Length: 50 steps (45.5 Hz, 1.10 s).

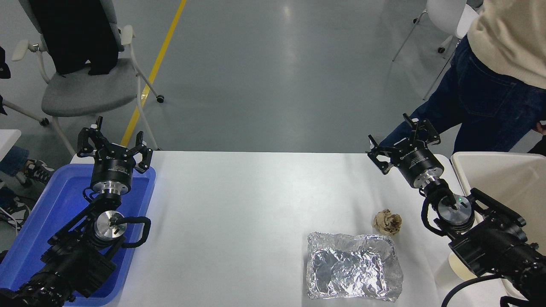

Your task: Pick up paper cup place in dustbin

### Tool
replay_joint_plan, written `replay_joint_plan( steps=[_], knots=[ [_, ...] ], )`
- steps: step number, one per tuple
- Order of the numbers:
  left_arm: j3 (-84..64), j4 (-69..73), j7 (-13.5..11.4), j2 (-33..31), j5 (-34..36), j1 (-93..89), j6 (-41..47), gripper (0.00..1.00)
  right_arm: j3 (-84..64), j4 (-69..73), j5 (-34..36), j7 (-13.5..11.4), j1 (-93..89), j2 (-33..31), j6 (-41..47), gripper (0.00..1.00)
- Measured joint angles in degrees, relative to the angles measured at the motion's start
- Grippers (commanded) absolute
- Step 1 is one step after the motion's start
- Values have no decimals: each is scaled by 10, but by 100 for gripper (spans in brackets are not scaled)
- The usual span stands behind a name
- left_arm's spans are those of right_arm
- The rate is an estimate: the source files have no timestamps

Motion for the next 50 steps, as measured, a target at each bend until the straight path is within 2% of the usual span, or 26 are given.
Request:
replay_joint_plan(
  steps=[20, 28, 39, 50],
  knots=[
    [0, 0, 0, 0, 1, 0, 0, 99, -1, 2, -3, 0, 1, 0, 0, 100],
    [0, 0, 0, 0, 1, 0, 0, 99, -2, 6, -27, -1, 8, -3, 0, 100],
    [0, 0, 0, 0, 0, 0, 0, 99, -20, 45, -134, -5, 38, -45, -3, 100],
    [0, 0, 0, 0, 0, 0, 0, 99, -119, 142, -246, -9, 112, -146, -19, 100]
  ],
)
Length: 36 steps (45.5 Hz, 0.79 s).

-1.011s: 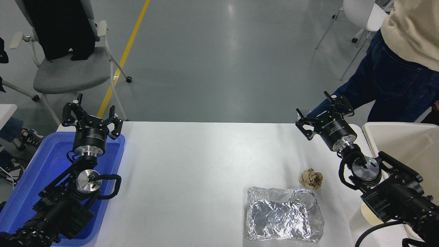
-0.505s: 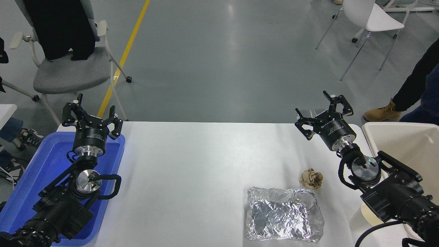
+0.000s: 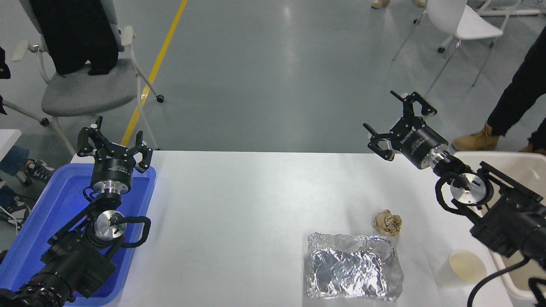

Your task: Pick up paper cup place in dustbin

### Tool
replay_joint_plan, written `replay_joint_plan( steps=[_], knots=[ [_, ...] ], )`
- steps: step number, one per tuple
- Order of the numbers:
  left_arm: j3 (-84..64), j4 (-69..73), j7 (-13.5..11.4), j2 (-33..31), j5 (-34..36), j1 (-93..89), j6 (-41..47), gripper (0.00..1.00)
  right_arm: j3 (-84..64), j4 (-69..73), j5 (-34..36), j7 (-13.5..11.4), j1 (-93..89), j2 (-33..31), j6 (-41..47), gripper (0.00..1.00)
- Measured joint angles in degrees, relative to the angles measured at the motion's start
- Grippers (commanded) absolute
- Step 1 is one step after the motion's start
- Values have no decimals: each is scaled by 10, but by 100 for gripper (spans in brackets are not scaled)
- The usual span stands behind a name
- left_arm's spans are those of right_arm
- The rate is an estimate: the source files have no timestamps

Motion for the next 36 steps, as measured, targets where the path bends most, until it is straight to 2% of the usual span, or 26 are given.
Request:
replay_joint_plan(
  steps=[11, 18, 36],
  knots=[
    [0, 0, 0, 0, 0, 0, 0, 99, -201, 111, -100, -3, 145, -88, -9, 100],
    [0, 0, 0, 0, 0, 0, 0, 99, -373, 179, -155, -3, 277, -119, -9, 100],
    [0, 0, 0, 0, 0, 0, 0, 99, -792, 366, -224, -3, 624, -131, 12, 100]
  ],
)
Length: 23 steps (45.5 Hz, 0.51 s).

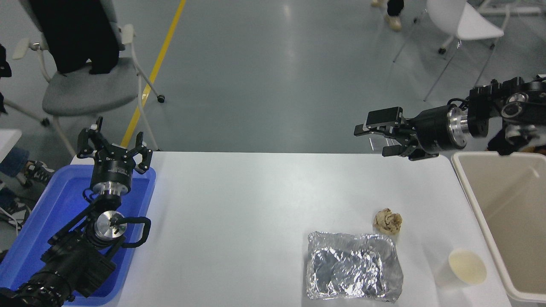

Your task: Pick up paper cup place in dustbin

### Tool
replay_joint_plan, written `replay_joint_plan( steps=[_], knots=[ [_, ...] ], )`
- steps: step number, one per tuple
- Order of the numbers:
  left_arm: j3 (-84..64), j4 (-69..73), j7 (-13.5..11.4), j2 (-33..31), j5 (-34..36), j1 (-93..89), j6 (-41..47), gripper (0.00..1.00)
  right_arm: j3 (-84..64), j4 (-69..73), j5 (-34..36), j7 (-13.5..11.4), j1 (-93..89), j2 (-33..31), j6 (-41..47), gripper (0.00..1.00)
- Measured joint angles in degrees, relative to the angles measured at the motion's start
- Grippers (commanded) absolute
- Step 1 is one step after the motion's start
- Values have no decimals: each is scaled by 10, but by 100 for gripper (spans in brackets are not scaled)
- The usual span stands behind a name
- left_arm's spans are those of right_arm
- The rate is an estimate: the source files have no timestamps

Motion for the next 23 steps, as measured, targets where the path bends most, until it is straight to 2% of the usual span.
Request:
replay_joint_plan(
  steps=[12, 23],
  knots=[
    [-1, 0, 0, 1, 0, 1, 0, 99, -178, 117, -6, 3, 219, 19, 72, 100],
    [-1, 0, 0, 1, 0, 1, 0, 99, -239, 159, 13, 4, 359, 48, 135, 100]
  ],
)
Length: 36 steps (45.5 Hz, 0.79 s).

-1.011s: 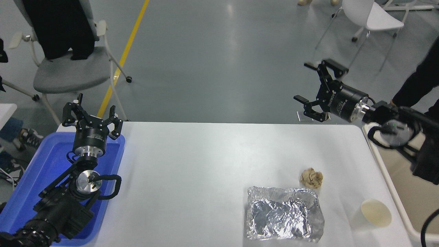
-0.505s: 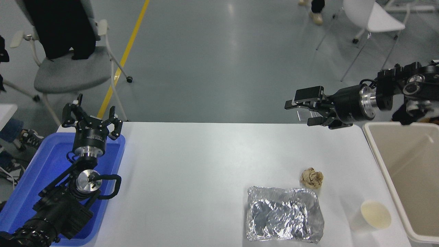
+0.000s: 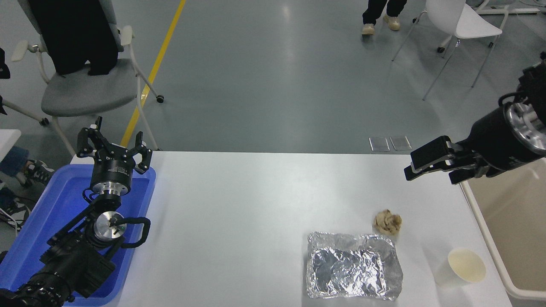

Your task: Pick up paper cup place in dustbin

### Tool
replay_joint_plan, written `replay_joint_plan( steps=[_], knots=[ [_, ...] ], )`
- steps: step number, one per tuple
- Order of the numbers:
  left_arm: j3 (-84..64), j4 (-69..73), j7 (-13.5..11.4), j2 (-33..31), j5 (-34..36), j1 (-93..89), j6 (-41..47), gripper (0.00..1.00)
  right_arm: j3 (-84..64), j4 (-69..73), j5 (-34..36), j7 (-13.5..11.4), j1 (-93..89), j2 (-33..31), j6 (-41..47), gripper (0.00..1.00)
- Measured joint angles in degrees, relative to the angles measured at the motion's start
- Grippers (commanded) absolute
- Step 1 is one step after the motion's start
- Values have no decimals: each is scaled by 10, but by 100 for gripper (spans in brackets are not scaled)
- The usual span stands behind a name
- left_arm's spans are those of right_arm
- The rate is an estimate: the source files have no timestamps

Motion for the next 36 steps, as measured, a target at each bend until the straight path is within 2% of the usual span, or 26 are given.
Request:
replay_joint_plan(
  steps=[13, 28, 36],
  knots=[
    [0, 0, 0, 0, 0, 0, 0, 99, -22, 14, 11, -2, 58, 28, 21, 100],
    [0, 0, 0, 0, 0, 0, 0, 99, -29, 18, 12, -5, 87, 27, 27, 100],
    [0, 0, 0, 0, 0, 0, 0, 99, -39, 19, -34, -7, 85, -1, 28, 100]
  ],
)
